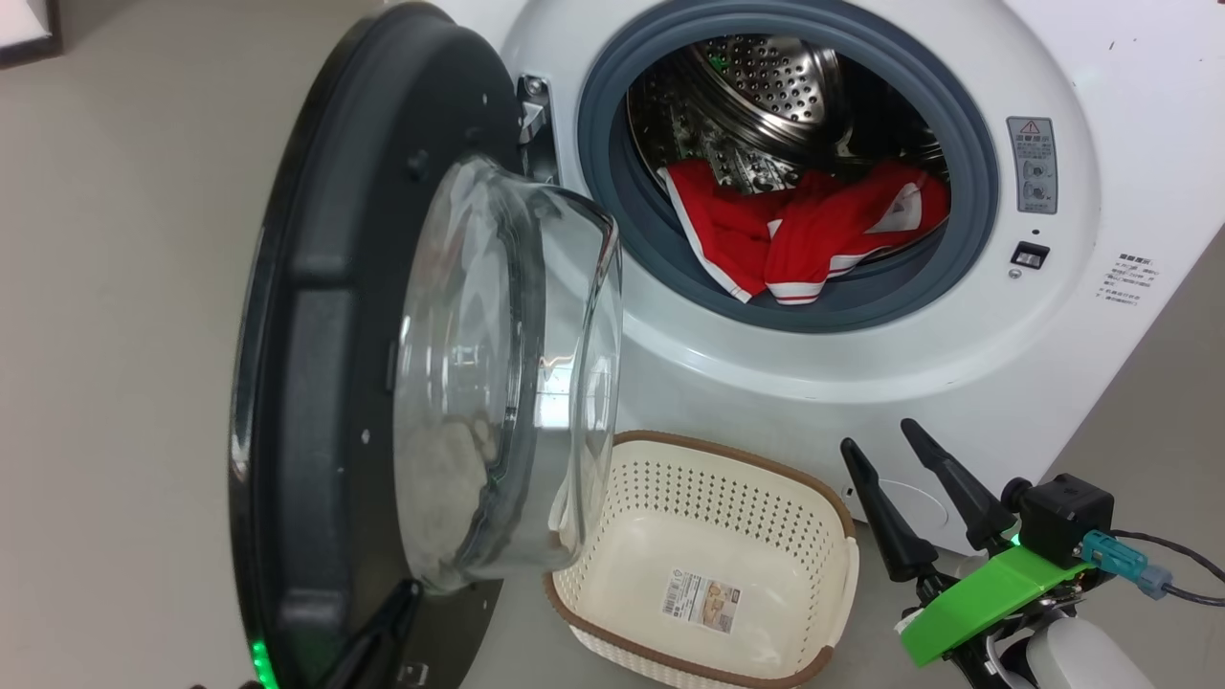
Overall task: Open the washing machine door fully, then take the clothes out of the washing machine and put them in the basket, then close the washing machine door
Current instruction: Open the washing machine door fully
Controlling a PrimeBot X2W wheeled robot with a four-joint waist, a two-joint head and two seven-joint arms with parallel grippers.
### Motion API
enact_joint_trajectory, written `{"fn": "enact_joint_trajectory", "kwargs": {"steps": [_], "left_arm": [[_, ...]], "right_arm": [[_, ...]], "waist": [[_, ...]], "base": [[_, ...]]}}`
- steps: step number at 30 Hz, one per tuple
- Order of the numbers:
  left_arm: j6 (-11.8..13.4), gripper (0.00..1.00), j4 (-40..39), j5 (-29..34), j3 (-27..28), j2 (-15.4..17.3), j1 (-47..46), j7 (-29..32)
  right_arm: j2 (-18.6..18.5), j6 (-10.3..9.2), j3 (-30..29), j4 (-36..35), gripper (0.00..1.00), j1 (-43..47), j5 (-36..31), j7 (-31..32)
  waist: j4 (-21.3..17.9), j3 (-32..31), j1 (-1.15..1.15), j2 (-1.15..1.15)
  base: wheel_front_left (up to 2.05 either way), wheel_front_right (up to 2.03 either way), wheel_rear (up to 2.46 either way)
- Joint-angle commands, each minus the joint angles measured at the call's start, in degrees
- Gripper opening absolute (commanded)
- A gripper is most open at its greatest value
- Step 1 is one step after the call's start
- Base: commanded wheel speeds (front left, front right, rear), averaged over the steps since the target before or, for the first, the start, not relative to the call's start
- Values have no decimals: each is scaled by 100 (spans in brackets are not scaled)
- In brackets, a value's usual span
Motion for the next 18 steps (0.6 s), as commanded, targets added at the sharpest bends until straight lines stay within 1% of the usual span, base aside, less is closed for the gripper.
{"fn": "enact_joint_trajectory", "kwargs": {"steps": [1, 11, 18], "left_arm": [[193, 0, -77, -116, 404, 220, -161, 4], [536, 0, 59, -268, 714, 291, -200, 150], [719, 0, 196, -427, 977, 409, -300, 321]], "right_arm": [[-9, 9, 108, -133, 100, -22, -34, -68], [-12, 9, 80, -122, 100, -61, -27, -68], [23, 9, 51, -119, 100, -77, -26, -68]], "waist": [[10, 24, 0, -1], [102, 128, 0, -1], [192, 168, 0, -1]], "base": [[0, 0, 0], [0, 0, 0], [0, 0, 0]]}}
